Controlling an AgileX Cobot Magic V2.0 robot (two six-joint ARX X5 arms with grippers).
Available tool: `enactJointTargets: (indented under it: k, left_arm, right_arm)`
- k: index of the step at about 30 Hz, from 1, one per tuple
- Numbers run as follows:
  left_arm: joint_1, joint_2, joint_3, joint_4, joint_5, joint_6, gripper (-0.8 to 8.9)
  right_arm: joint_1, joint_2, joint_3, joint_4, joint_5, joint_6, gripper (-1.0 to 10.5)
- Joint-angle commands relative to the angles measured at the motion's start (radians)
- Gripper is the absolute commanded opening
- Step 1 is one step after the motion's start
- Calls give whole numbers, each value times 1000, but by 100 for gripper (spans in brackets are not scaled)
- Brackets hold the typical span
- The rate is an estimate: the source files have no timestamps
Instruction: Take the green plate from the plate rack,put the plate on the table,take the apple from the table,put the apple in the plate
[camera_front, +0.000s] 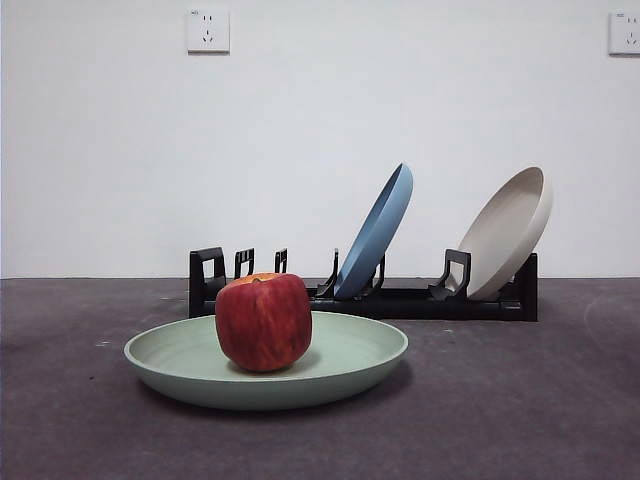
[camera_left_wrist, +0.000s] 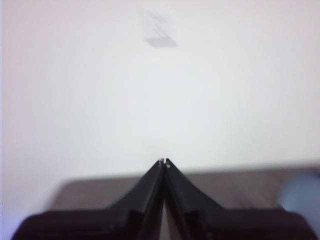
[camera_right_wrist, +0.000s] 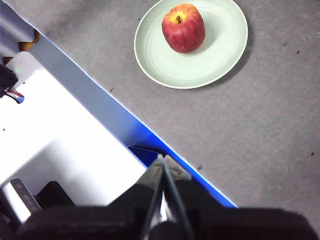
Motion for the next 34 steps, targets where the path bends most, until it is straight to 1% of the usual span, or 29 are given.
enactJointTargets:
  k: [1,3,5,9,14,18,23,30,32,34]
  left_arm:
    - [84,-92,-177,137,3,9,-3]
    - [125,-153,-296,212,4,-2,-3]
    - [158,-214,-418,261,11,-33,-3]
    - [191,-302,-603,290,9,-113,-3]
    - [196,-370,-768,290,10,-143,-3]
    - [195,-421,-861,290,8,-163,-3]
    - [195,-481,-937,272,11,-164,-3]
    - [195,-529,-944,131,10,-165,-3]
    - [195,-529,-947,98,10,-179,-3]
    - [194,-529,-947,102,29,-185,-3]
  right_arm:
    - [3,-3,-3,5,0,6,0]
    - [3,-3,-3,5,0,6,0]
    - [3,-3,-3,5,0,6,0]
    - [3,-3,-3,5,0,6,0]
    - [3,-3,-3,5,0,6,0]
    - [3,-3,-3,5,0,6,0]
    - [3,-3,-3,5,0,6,0]
    - [3,-3,-3,5,0,6,0]
    - [3,-3,-3,5,0,6,0]
    - [3,-3,-3,5,0,6,0]
